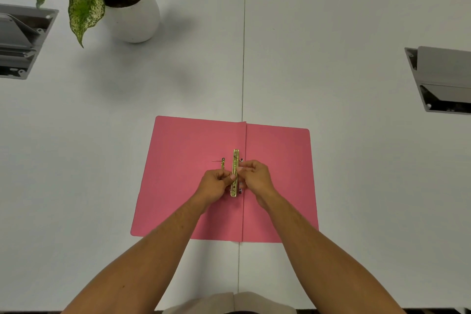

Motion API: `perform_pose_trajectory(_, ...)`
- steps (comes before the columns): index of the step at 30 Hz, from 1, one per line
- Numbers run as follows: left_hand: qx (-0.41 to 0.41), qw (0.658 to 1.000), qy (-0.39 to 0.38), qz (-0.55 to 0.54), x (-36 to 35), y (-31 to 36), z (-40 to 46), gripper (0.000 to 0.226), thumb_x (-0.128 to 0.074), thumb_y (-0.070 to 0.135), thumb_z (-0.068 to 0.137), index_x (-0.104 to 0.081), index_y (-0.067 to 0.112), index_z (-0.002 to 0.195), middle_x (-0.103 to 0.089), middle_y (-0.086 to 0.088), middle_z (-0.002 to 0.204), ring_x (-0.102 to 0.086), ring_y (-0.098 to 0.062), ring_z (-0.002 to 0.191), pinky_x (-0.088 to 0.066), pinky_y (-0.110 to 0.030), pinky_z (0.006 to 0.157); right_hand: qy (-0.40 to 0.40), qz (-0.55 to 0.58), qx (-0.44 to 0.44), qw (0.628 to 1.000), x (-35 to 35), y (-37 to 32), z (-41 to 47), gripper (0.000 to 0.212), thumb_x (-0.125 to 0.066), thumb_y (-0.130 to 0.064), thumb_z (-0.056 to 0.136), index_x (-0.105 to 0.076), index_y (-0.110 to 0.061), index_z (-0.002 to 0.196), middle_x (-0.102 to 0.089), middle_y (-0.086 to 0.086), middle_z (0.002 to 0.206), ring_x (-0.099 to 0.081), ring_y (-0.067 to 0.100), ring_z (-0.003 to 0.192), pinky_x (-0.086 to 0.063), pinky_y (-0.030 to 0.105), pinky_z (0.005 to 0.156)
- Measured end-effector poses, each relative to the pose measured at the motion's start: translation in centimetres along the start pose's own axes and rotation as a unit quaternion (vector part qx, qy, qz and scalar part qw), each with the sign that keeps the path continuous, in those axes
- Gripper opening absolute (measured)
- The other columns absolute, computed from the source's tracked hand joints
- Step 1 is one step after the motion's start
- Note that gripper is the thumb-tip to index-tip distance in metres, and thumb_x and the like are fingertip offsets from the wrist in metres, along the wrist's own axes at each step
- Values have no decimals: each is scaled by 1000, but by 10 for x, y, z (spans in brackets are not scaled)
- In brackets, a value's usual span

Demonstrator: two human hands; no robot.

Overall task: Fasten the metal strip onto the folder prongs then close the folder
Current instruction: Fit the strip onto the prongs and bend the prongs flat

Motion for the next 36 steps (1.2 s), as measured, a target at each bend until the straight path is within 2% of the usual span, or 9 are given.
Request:
perform_pose_trajectory(4,-2,1000,7,8,1,-2,1,14,-61,13,91,-71,3,87,-71,-12,75,-65,-20,66,-55,-30,60,-48,-29,-23,998,3,11,-9,5,-61,-6,89,-64,-5,94,-67,7,72,-62,11,54,-54,27,49)
perform_pose_trajectory(9,5,1000,26,-2,-1,-3,2,14,-62,13,90,-71,2,90,-71,-21,85,-67,-31,77,-55,-45,80,-70,-46,-11,996,7,9,-12,13,-66,0,84,-64,-3,97,-69,6,75,-66,12,57,-55,26,51)
perform_pose_trajectory(13,9,999,43,7,0,-1,0,17,-62,14,90,-71,0,92,-71,-21,86,-65,-27,75,-56,-42,78,-76,-46,-2,996,5,5,-14,21,-70,3,78,-65,-6,96,-71,7,75,-68,16,61,-55,28,54)
perform_pose_trajectory(17,15,999,49,7,1,2,-2,24,-58,17,93,-71,-1,83,-69,-13,76,-61,-21,68,-51,-31,67,-65,-28,0,998,5,5,-14,22,-68,4,77,-66,-7,95,-71,12,79,-68,20,64,-54,28,53)
perform_pose_trajectory(19,17,999,50,5,4,2,-5,26,-53,15,95,-69,8,76,-67,-5,67,-57,-16,60,-47,-22,55,-67,-16,0,998,5,6,-14,22,-68,5,77,-66,-7,96,-72,14,82,-69,22,65,-55,29,54)
perform_pose_trajectory(21,18,998,52,19,8,-3,-7,23,-50,7,95,-68,12,82,-66,-1,67,-57,-12,57,-45,-17,50,-66,-6,2,998,6,6,-15,22,-68,6,77,-66,-7,94,-71,14,80,-69,21,62,-55,28,51)
perform_pose_trajectory(26,-11,997,4,76,6,-11,-18,19,-56,-7,88,-66,3,101,-64,-19,81,-59,-23,72,-49,-36,72,-66,10,4,998,7,5,-17,24,-66,11,78,-65,-3,98,-68,12,76,-68,17,57,-54,23,48)
perform_pose_trajectory(31,-22,999,-14,47,-4,-7,-23,22,-56,-9,88,-64,-3,108,-66,-16,75,-61,-9,58,-48,-22,57,-56,-7,10,998,7,4,-19,23,-62,13,81,-62,4,103,-63,11,74,-62,18,55,-52,21,44)
perform_pose_trajectory(36,-22,999,-6,41,-4,-7,-23,18,-58,-6,88,-65,-8,104,-67,-22,83,-58,-19,64,-48,-26,62,-60,-7,12,998,8,1,-18,25,-62,12,82,-61,7,107,-63,10,74,-62,19,57,-53,21,45)
Point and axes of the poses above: each hand's wrist, its own z-axis towards the middle knuckle, its own x-axis out of the back of the hand, y = z × x, the point moved 7 cm from there along z, towards the middle knuckle
